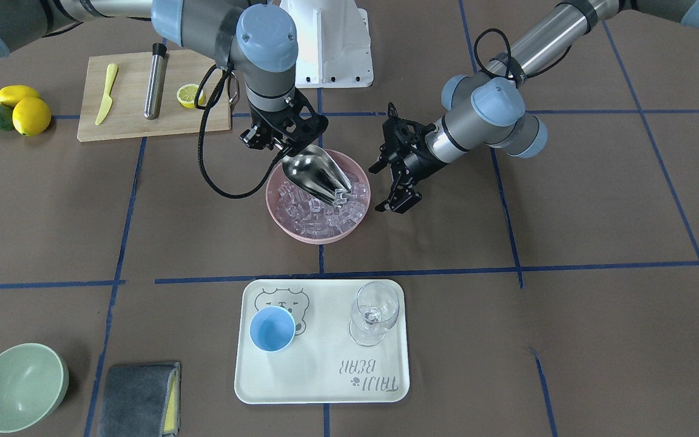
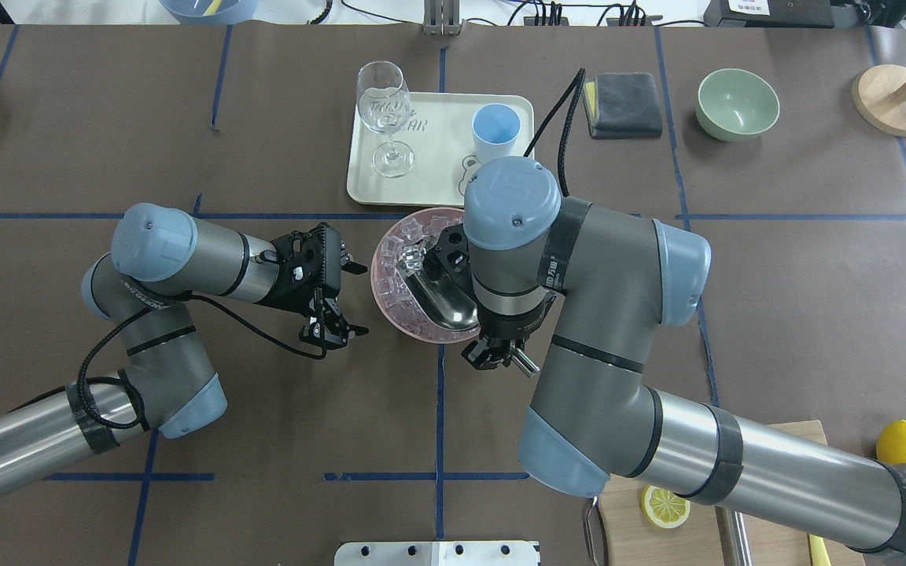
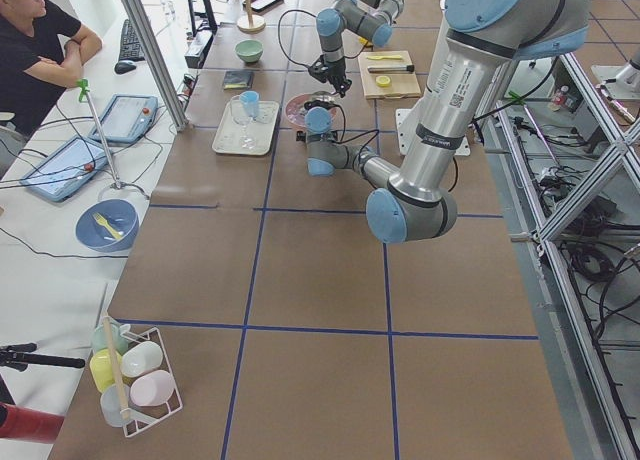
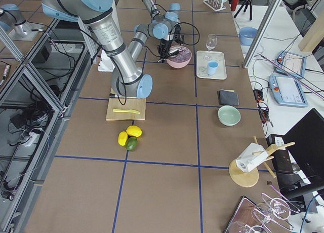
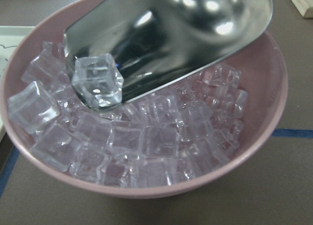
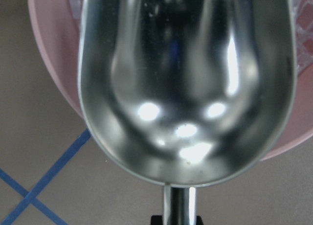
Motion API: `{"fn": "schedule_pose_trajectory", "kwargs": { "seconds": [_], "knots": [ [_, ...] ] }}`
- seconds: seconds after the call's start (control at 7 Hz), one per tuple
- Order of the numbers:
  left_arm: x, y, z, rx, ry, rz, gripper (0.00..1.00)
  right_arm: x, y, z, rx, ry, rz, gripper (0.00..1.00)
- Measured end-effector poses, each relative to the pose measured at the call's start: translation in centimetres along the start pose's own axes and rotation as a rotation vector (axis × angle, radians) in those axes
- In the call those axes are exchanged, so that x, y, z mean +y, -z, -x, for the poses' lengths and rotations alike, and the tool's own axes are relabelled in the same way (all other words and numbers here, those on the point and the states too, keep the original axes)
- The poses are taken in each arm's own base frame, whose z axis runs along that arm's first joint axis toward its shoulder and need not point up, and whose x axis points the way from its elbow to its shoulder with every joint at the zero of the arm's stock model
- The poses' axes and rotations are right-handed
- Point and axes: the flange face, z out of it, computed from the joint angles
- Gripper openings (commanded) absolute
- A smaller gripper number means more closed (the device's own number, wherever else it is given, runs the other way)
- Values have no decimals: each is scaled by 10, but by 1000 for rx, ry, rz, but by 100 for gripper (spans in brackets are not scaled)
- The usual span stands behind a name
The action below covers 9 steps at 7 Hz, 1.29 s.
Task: Put ice in cup with scoop
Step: 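Dig the scoop into the ice cubes with the right gripper, then lift the filled scoop and carry it to the light blue cup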
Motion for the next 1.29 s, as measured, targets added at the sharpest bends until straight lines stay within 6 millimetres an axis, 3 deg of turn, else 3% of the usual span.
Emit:
{"fn": "schedule_pose_trajectory", "kwargs": {
  "seconds": [0.43, 0.86, 1.0, 1.29],
  "knots": [
    [2, 3, 4, -8, 3, 2, 100, 16, 22, -14, -1, -31, -22, 0],
    [6, 8, 10, -18, 6, 6, 100, 18, 57, -71, 49, -155, 13, 0],
    [6, 9, 10, -18, 6, 6, 100, 10, 67, -96, 44, -206, 26, 0],
    [8, 9, 11, -20, 7, 7, 100, -34, 84, -140, 4, -291, 61, 0]
  ]
}}
